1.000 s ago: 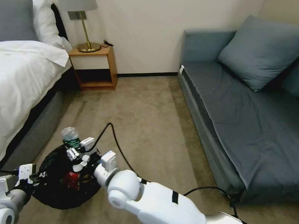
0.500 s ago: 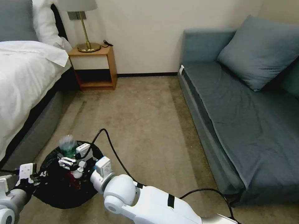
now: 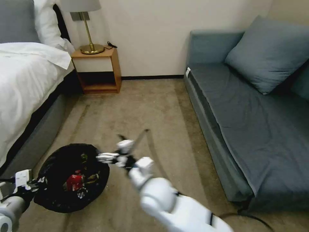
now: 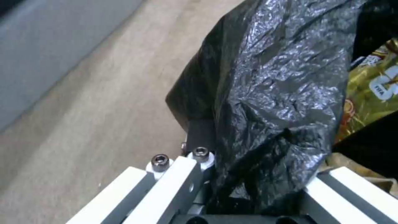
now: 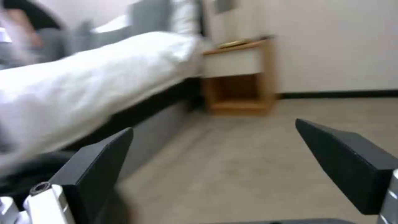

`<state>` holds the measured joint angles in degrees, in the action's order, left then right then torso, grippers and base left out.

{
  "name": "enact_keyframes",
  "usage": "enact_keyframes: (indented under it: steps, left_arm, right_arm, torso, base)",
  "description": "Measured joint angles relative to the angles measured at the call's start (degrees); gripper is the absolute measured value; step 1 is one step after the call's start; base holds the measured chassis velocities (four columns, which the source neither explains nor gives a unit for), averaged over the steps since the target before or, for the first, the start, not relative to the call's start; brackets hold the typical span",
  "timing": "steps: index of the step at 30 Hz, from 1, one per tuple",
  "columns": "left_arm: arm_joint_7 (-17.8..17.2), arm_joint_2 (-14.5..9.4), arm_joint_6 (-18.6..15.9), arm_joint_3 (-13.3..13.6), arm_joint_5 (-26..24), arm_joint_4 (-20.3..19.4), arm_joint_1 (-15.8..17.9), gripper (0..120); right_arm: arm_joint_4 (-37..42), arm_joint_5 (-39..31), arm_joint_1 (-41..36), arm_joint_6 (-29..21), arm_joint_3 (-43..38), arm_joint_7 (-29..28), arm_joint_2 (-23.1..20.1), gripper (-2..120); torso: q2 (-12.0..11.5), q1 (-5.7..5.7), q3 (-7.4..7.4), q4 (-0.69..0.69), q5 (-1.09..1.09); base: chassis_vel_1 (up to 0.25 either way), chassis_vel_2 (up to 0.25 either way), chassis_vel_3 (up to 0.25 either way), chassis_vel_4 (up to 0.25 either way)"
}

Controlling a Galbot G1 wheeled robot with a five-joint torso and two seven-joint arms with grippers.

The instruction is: Pick up the trash bin, then pick up the garbage on the floor and place it into the trash bin.

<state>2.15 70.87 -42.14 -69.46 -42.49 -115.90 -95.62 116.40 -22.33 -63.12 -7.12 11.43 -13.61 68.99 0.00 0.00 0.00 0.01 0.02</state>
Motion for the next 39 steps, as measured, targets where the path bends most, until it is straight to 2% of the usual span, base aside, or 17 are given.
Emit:
enact_keyframes:
  steps: [2, 4, 7, 8, 11, 12, 16, 18, 25, 27, 28, 32, 33, 34, 39]
  left_arm:
    - [-1.6, -0.7, 0.0, -0.5, -3.4, 2.5, 1.4, 3]
    - [-2.1, -0.8, 0.0, -0.6, -4.5, 3.1, 1.9, 3]
    - [-3.5, -0.5, 0.0, -0.3, -7.5, 4.8, 2.9, 3]
    - [-3.5, -0.5, 0.0, -0.3, -7.5, 4.8, 2.9, 3]
    - [-4.1, -0.3, 0.0, 0.2, -8.3, 5.4, 3.0, 3]
    - [-4.8, -0.2, 0.0, 0.6, -9.2, 5.8, 3.1, 3]
    - [-5.9, -0.2, 0.0, 0.8, -10.7, 6.5, 3.3, 3]
    - [-7.5, -0.4, 0.0, 0.8, -11.5, 8.4, 3.7, 3]
    - [-8.1, -0.4, 0.0, 0.2, -11.8, 11.4, 4.4, 3]
    - [-8.1, -0.4, 0.0, 0.1, -11.5, 11.7, 4.7, 11]
    - [-8.1, -0.4, 0.0, 0.1, -11.5, 11.7, 4.7, 11]
    - [-7.6, -0.3, 0.0, -0.1, -10.4, 11.5, 5.2, 27]
    - [-7.3, -0.3, 0.0, -0.2, -10.0, 11.2, 5.2, 34]
    - [-7.3, -0.3, 0.0, -0.2, -10.0, 11.2, 5.2, 34]
    - [-5.5, 0.1, 0.0, -1.7, -7.6, 7.6, 3.1, 54]
  right_arm:
    - [4.3, 3.7, -9.3, 1.3, -10.6, -0.1, -2.8, 100]
    - [5.1, 5.1, -12.1, 2.7, -13.7, -0.1, -2.9, 100]
    - [6.3, 11.0, -22.2, 13.3, -24.7, 2.1, -1.1, 100]
    - [6.3, 11.0, -22.2, 13.3, -24.7, 2.1, -1.1, 100]
    - [6.3, 14.1, -27.0, 17.8, -28.6, 4.1, 1.0, 100]
    - [5.7, 16.8, -31.6, 22.1, -30.8, 5.5, 2.7, 100]
    - [4.9, 18.4, -35.3, 25.4, -31.9, 6.4, 4.0, 100]
    - [4.4, 19.2, -38.3, 27.8, -32.2, 6.9, 5.4, 100]
    - [3.9, 19.0, -38.7, 28.1, -32.0, 6.9, 5.7, 100]
    - [3.8, 18.7, -38.6, 28.0, -32.0, 6.9, 5.5, 100]
    - [3.8, 18.7, -38.6, 28.0, -32.0, 6.9, 5.5, 100]
    - [3.8, 18.1, -38.2, 27.5, -32.3, 6.9, 5.2, 100]
    - [3.8, 17.6, -38.0, 27.5, -32.5, 6.9, 5.2, 100]
    - [3.8, 17.6, -38.0, 27.5, -32.5, 6.9, 5.2, 100]
    - [3.5, 15.9, -37.7, 27.5, -33.1, 6.8, 5.2, 100]
  torso:
    - [0.0, 0.0, 0.0, -0.03, 0.0]
    - [0.0, 0.0, 0.0, -0.04, 0.0]
    - [0.0, 0.0, -0.01, -0.03, 0.0]
    - [0.0, 0.0, -0.01, -0.03, 0.0]
    - [0.0, 0.0, 0.0, -0.01, -0.01]
    - [0.0, 0.0, 0.0, -0.03, -0.01]
    - [0.0, 0.0, 0.0, -0.03, 0.0]
    - [0.0, 0.0, 0.0, -0.01, -0.01]
    - [0.0, 0.0, 0.0, -0.01, -0.02]
    - [0.0, 0.0, 0.0, -0.01, -0.02]
    - [0.0, 0.0, 0.0, -0.01, -0.02]
    - [0.0, 0.0, 0.0, -0.01, -0.02]
    - [0.0, 0.0, 0.0, -0.01, -0.02]
    - [0.0, 0.0, 0.0, -0.01, -0.02]
    - [0.0, 0.0, 0.0, -0.02, -0.02]
  base:
    - [0.0, 0.0, 0.0, 0.0]
    - [0.0, 0.0, 0.0, 0.0]
    - [0.0, 0.0, 0.0, 0.0]
    - [0.0, 0.0, 0.0, 0.0]
    - [0.0, 0.0, 0.0, 0.0]
    - [0.0, 0.0, 0.0, 0.0]
    - [0.0, 0.0, 0.0, 0.0]
    - [0.0, 0.0, 0.0, 0.0]
    - [0.0, 0.0, 0.0, 0.0]
    - [0.0, 0.0, 0.0, 0.0]
    - [0.0, 0.0, 0.0, 0.0]
    - [0.0, 0.0, 0.0, 0.0]
    - [0.0, 0.0, 0.0, 0.0]
    - [0.0, 0.0, 0.0, 0.0]
    - [0.0, 0.0, 0.0, 0.0]
